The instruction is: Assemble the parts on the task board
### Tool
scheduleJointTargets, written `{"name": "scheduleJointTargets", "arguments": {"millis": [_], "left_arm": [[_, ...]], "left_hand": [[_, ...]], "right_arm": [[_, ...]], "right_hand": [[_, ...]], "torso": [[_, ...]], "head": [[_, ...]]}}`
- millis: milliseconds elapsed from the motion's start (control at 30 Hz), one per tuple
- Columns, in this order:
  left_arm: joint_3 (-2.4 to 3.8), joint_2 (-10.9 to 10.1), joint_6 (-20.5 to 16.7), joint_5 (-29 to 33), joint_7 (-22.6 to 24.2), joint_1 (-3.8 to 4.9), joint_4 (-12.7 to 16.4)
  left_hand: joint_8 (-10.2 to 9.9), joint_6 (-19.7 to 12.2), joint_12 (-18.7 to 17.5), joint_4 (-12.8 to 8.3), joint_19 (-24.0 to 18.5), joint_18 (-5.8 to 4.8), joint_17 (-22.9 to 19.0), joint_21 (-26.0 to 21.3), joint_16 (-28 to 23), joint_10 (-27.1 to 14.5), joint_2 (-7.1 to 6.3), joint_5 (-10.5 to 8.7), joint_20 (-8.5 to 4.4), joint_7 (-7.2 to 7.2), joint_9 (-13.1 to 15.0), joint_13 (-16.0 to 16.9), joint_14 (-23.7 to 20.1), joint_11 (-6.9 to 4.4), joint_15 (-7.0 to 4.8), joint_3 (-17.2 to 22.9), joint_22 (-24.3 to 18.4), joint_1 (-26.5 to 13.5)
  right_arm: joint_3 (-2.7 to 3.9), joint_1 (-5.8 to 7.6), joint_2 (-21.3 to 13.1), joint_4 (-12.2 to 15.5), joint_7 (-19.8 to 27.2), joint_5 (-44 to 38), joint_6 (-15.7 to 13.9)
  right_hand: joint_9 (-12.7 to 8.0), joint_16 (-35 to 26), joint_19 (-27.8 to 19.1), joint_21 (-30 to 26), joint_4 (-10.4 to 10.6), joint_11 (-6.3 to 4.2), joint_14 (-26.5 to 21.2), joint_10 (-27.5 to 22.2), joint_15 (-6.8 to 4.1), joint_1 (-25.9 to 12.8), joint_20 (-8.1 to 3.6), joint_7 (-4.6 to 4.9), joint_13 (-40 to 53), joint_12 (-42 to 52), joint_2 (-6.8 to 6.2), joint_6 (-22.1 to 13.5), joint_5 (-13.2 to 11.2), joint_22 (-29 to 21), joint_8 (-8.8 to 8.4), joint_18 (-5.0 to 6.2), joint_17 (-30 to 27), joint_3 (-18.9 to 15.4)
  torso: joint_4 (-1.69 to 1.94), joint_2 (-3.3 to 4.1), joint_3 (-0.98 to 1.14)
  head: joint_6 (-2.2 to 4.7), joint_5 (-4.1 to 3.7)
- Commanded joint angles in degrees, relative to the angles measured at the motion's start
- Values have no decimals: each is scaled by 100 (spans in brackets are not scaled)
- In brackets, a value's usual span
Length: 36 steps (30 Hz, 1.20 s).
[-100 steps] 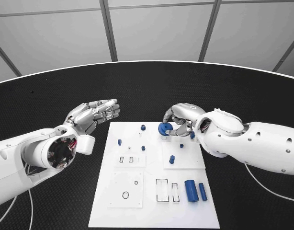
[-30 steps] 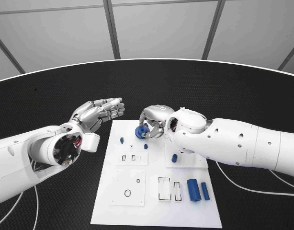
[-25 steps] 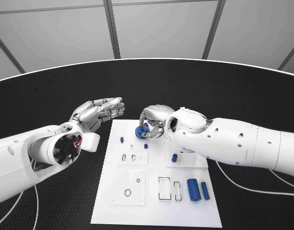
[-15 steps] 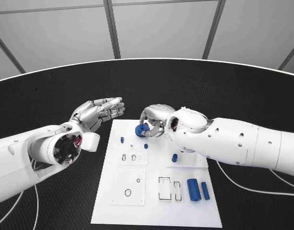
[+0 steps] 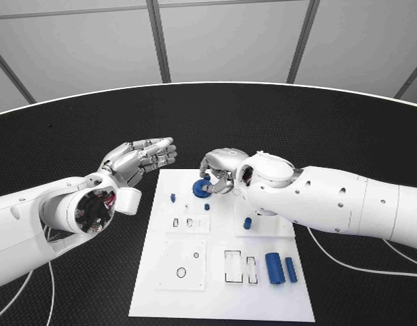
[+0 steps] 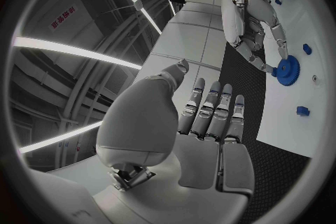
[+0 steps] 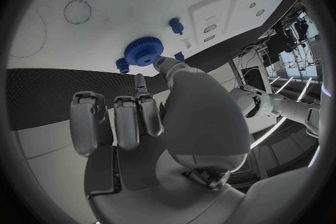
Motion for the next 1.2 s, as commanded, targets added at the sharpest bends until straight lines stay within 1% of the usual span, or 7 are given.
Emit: {"name": "scheduleJointTargets", "arguments": {"millis": [33, 200, 467, 567, 900, 1033, 1200], "left_arm": [[0, -1, -2, 0, 0, 0, 0], [0, -2, 4, 0, 0, 0, 1], [0, -31, 18, 0, 3, 0, -23], [-1, -28, 32, 0, 0, 0, -60], [-2, 40, 131, 0, -21, -4, -219], [-3, 65, 176, 0, -33, -7, -254], [-4, 82, 219, 0, -50, -9, -278]], "left_hand": [[-35, 45, 12, -29, 41, -4, -6, -20, -26, 45, 65, -19, -16, 354, -7, 1, 36, 10, -18, -12, -5, 10], [-35, 45, 12, -29, 41, -4, -6, -20, -26, 45, 65, -19, -16, 354, -7, 1, 36, 10, -18, -12, -5, 10], [-32, 54, 17, -29, 100, 0, 2, -18, -13, 81, 68, -18, -17, 348, -7, 4, 102, 6, -24, -6, -12, 10], [-31, 64, 18, -29, 300, 25, 22, 42, 20, 103, 68, -18, -19, 341, -7, 5, 242, -3, -41, 3, 14, 10], [-31, 93, 23, -23, 1108, 182, 114, 225, 176, 186, 60, -15, -26, 336, -9, 9, 706, -24, -95, 50, 35, 4], [-31, 94, 21, -25, 1086, 188, 117, 197, 183, 183, 68, -15, -25, 344, -9, 8, 714, -21, -96, 60, 7, 10], [-44, 78, 17, -39, 1071, 191, 117, 144, 182, 162, 89, -14, -22, 378, -15, 6, 698, 0, -84, 99, -46, 38]], "right_arm": [[0, 0, -12, 4, -3, 0, 19], [0, 0, -117, 102, 81, 0, -221], [-5, 0, -893, 725, 920, 614, -1460], [-7, 1, -1296, 950, 1199, 1078, -1726], [-72, -8, -2597, 1261, 1696, 2132, -1879], [-99, -71, -2827, 1216, 1802, 2229, -1874], [-119, -178, -2935, 1105, 1932, 2397, -1816]], "right_hand": [[9, 6, 416, -29, -36, 32, 538, 290, 44, -32, 37, -2, 1206, -16, -27, 66, -16, 1098, 35, -61, 1230, -13], [10, 5, 415, -30, -36, 31, 537, 298, 43, -37, 38, -4, 1214, -6, -28, 76, -15, 1096, 39, -61, 1227, -15], [5, -44, 372, -105, -48, 23, 504, 248, 34, -77, 41, -13, 1162, -67, -27, 114, 113, 1007, 40, -35, 1080, -2], [7, -50, 371, -106, -57, 21, 500, 235, 31, -80, 39, -16, 1149, -83, -29, 137, 122, 1008, 47, -35, 1064, 5], [3, -72, 344, -151, -120, -7, 487, 123, 7, -75, 22, -50, 1035, -226, -124, 205, 29, 964, 57, -23, 1023, -17], [-4, -76, 338, -161, -124, -15, 485, 86, 0, -79, 16, -57, 996, -273, -144, 192, -9, 954, 45, -20, 1017, -34], [-9, -80, 329, -178, -122, -17, 482, 51, 0, -84, 13, -54, 959, -319, -150, 183, -41, 936, 34, -15, 1007, -47]], "torso": [[0, 0, -1], [8, 2, -3], [-18, -15, 18], [-38, -34, 31], [-140, -114, 140], [-168, -126, 193], [-182, -138, 233]], "head": [[-7, 0], [6, -5], [24, 29], [33, 26], [64, -87], [62, -148], [41, -175]]}}
